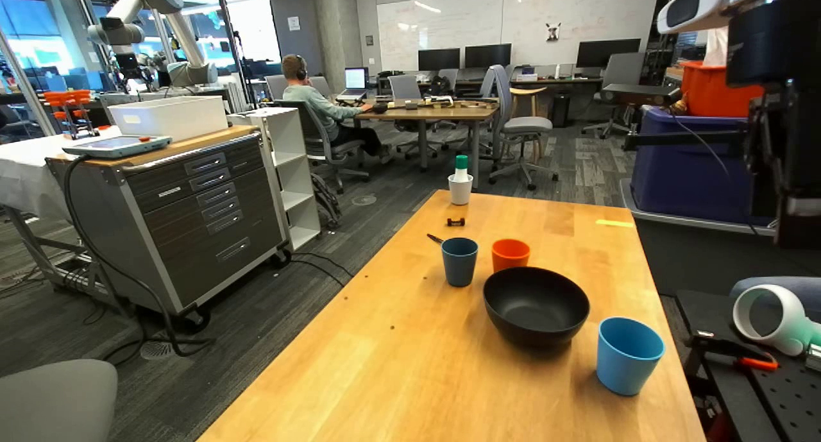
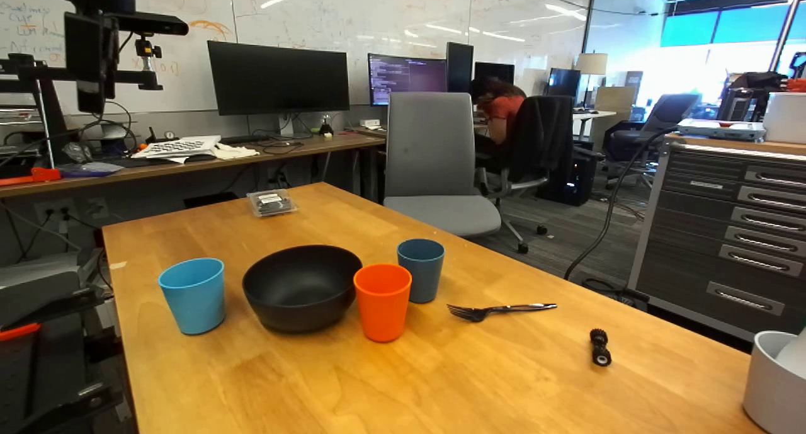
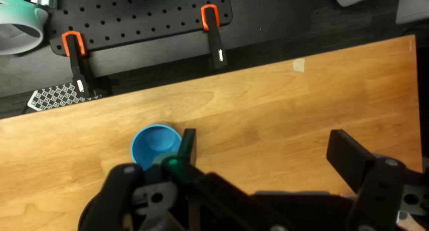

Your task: Stack the three cups and put the in the bowl, then pick the fork and put it in the cups

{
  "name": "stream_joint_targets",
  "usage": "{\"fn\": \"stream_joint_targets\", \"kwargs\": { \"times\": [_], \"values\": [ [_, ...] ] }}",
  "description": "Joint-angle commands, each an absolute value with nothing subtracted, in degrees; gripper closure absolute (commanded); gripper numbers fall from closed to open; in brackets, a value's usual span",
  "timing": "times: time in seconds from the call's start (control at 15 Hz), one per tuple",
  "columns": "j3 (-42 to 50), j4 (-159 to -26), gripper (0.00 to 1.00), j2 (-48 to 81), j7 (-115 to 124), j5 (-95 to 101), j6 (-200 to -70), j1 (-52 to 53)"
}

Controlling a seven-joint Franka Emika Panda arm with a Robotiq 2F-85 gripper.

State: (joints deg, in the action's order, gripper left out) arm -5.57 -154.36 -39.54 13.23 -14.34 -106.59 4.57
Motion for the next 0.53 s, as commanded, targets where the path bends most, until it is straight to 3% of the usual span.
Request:
{"fn": "stream_joint_targets", "kwargs": {
  "times": [0.0,0.47],
  "values": [
    [-6.9,-156.1,0.0,-40.3,15.4,-11.5,-112.6,1.5],
    [-6.6,-157.8,0.0,-37.7,19.5,-2.7,-117.6,-4.5]
  ]
}}
